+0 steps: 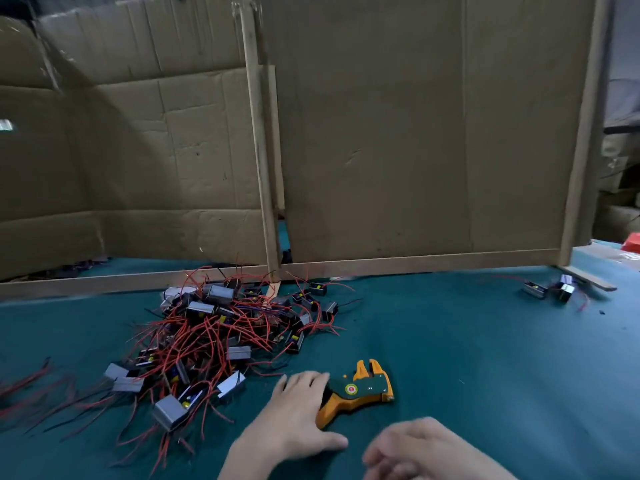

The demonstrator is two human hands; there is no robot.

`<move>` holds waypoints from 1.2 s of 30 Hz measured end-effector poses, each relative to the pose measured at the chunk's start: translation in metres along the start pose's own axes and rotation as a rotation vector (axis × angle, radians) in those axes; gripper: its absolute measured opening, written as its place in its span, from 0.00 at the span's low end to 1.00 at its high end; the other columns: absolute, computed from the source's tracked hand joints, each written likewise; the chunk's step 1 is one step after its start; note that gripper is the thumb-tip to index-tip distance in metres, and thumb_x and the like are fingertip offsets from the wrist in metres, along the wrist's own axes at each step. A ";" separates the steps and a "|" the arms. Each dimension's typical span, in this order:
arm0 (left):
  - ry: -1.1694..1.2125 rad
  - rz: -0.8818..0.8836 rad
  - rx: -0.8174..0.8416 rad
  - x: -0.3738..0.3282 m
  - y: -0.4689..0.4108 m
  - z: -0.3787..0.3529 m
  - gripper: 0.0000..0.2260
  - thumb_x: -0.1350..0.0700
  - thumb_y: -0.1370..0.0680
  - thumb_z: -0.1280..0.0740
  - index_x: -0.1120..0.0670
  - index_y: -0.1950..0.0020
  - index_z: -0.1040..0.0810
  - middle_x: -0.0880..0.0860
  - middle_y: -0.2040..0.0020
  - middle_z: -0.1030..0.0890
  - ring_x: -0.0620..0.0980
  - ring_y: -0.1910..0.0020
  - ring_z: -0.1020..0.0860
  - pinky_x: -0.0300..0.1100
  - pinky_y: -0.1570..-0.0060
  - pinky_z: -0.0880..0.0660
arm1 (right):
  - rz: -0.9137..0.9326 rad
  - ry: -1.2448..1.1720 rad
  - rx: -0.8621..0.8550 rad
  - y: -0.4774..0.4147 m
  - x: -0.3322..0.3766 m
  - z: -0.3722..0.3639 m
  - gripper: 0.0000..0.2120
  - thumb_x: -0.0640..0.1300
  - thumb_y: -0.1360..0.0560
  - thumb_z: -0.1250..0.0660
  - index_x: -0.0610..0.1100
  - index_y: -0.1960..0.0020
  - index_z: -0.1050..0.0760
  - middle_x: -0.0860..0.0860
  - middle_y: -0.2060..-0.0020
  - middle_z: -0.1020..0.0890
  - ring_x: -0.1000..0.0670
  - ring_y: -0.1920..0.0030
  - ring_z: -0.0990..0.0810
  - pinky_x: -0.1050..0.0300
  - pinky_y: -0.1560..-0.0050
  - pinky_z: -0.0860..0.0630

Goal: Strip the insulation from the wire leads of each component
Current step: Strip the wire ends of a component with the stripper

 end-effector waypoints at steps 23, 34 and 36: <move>0.616 -0.083 -0.266 -0.034 -0.123 0.047 0.18 0.41 0.30 0.39 0.53 0.55 0.19 0.51 0.54 0.21 0.48 0.51 0.24 0.47 0.43 0.27 | 0.237 -0.891 -0.448 -0.110 0.042 0.072 0.12 0.43 0.21 0.42 0.36 0.49 0.24 0.37 0.57 0.19 0.39 0.61 0.19 0.44 0.59 0.20; -0.122 0.149 -0.454 0.022 -0.204 0.029 0.11 0.50 0.19 0.40 0.53 0.39 0.27 0.54 0.39 0.28 0.55 0.41 0.26 0.51 0.39 0.35 | 0.250 -0.826 -0.355 -0.095 0.037 0.098 0.19 0.40 0.28 0.37 0.34 0.39 0.25 0.34 0.58 0.21 0.35 0.58 0.20 0.36 0.55 0.21; -0.007 0.130 -0.549 0.023 -0.196 0.034 0.07 0.51 0.20 0.39 0.51 0.46 0.24 0.49 0.45 0.25 0.50 0.45 0.25 0.49 0.38 0.38 | 0.246 -0.806 -0.346 -0.095 0.037 0.098 0.20 0.39 0.29 0.37 0.32 0.39 0.25 0.33 0.57 0.21 0.33 0.56 0.19 0.34 0.49 0.23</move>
Point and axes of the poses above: each hand's wrist, its own y-axis away from the middle knuckle, its own z-axis out of the back of the hand, x = y × z, the point moved 5 cm from there along -y, towards the middle knuckle
